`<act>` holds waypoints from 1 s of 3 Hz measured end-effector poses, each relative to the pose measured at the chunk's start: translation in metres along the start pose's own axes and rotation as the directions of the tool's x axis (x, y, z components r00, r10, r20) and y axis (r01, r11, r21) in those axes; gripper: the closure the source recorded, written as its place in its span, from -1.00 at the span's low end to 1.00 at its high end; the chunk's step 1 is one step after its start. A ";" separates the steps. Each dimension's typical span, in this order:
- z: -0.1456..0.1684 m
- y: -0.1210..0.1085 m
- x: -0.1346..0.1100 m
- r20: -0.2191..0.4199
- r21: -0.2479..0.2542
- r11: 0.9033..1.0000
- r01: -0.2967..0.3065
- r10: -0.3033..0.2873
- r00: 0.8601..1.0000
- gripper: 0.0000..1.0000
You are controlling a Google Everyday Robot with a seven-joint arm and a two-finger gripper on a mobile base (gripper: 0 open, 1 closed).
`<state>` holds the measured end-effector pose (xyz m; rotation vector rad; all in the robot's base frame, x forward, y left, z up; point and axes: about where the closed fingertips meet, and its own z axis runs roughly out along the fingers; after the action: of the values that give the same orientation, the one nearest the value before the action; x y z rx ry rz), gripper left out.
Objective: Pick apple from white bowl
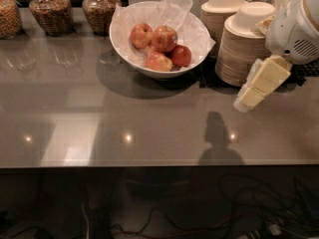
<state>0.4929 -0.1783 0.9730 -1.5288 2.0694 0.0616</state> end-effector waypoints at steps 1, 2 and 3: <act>0.024 -0.037 -0.037 0.151 0.065 0.996 -0.055 0.045 0.988 -1.00; 0.040 -0.072 -0.070 0.236 0.112 0.991 -0.073 0.045 0.971 -1.00; 0.059 -0.098 -0.098 0.275 0.128 0.989 -0.071 0.034 0.961 -1.00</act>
Offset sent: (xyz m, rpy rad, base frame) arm 0.1494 0.0750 0.0356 0.2976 -0.2553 -0.0488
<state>0.6230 -0.1065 0.9961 -1.3035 1.8553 0.1394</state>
